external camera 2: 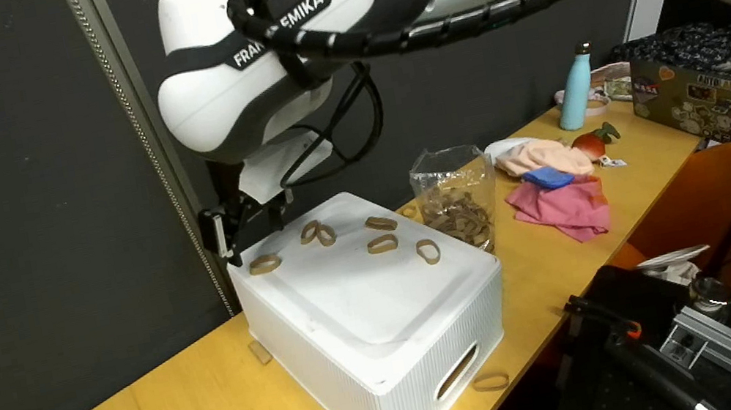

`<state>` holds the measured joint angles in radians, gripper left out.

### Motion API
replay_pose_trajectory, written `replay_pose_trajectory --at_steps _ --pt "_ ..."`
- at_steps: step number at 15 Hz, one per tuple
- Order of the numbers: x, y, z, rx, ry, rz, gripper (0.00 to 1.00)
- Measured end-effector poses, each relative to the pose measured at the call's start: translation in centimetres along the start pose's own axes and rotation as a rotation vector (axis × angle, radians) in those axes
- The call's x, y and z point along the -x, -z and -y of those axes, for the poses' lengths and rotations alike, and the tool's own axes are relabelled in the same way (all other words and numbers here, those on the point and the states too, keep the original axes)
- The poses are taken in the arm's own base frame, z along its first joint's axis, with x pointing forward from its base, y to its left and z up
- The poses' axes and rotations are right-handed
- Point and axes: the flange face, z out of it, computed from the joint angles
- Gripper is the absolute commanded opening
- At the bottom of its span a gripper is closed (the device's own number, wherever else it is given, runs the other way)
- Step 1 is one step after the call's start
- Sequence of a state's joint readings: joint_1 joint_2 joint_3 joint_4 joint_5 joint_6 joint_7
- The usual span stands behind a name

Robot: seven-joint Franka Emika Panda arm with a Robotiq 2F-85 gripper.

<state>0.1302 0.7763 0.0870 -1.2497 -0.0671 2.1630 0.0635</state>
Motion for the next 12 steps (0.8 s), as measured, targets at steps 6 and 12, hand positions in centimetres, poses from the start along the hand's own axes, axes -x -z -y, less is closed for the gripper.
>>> replay_pose_trajectory --at_steps 6,12 --pt "0.2 -1.8 0.0 -0.005 0.003 0.022 0.76" --pt "0.0 -2.7 0.0 -0.014 -0.002 0.025 0.4"
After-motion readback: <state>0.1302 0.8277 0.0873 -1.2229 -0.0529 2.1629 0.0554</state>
